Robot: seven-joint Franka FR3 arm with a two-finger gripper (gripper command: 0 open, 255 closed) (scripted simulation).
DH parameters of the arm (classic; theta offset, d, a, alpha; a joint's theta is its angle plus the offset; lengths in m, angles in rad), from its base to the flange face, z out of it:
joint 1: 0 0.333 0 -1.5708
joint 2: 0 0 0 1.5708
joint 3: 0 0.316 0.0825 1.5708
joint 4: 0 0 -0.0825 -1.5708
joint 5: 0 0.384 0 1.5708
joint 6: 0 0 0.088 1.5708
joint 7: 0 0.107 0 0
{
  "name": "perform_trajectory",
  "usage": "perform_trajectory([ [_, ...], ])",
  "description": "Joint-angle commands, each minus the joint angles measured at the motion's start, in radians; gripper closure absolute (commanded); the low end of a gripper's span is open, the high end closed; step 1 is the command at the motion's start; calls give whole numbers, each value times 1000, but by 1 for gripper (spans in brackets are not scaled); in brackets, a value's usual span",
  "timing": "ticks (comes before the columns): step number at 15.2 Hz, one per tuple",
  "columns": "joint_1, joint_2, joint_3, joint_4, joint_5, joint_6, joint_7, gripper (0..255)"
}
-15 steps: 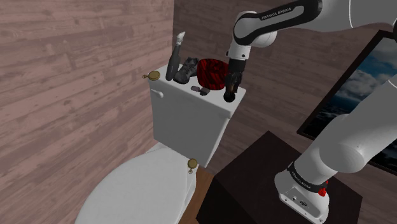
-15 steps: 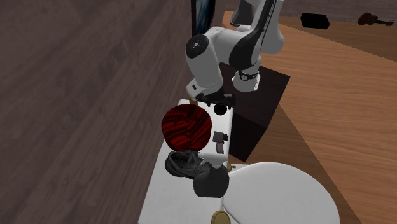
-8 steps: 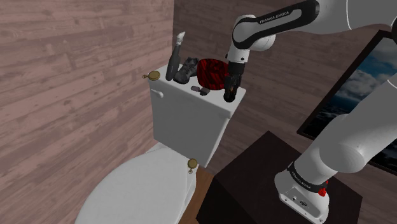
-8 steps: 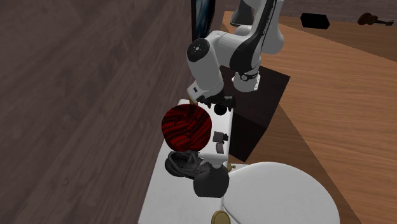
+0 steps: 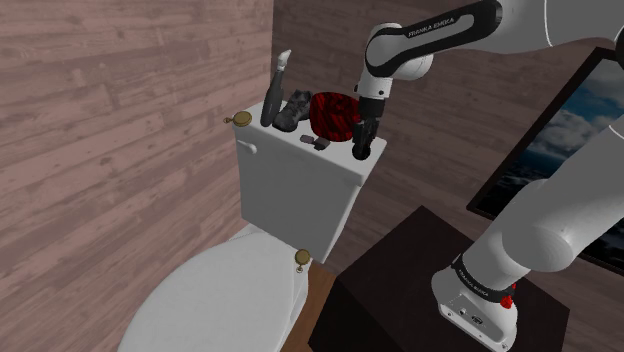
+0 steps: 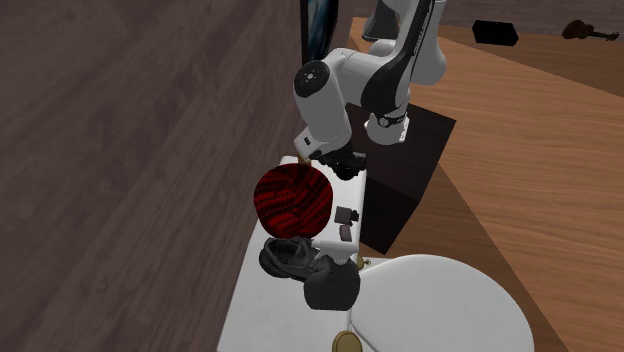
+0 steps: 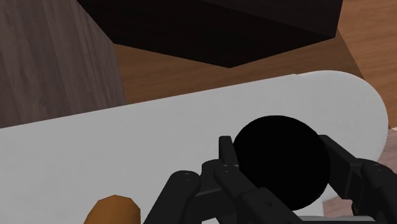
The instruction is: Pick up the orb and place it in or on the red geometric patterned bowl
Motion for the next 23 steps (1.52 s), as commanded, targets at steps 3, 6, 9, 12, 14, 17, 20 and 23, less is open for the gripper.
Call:
perform_trajectory([
  [3, 0, 0, 0, 0, 0, 0, 0, 255],
  [6, 0, -12, 0, 15, -3, -26, 5, 255],
  [9, -1, -28, 0, 40, -6, -66, 13, 255],
  [12, -1, -41, 0, 66, -9, -106, 20, 255],
  [14, -1, -49, 0, 85, -11, -132, 24, 255],
  [17, -2, -60, 0, 115, -13, -172, 31, 255],
  [20, -2, -69, 0, 146, -15, -211, 38, 255],
  [23, -2, -75, 0, 180, -16, -251, 44, 255],
])
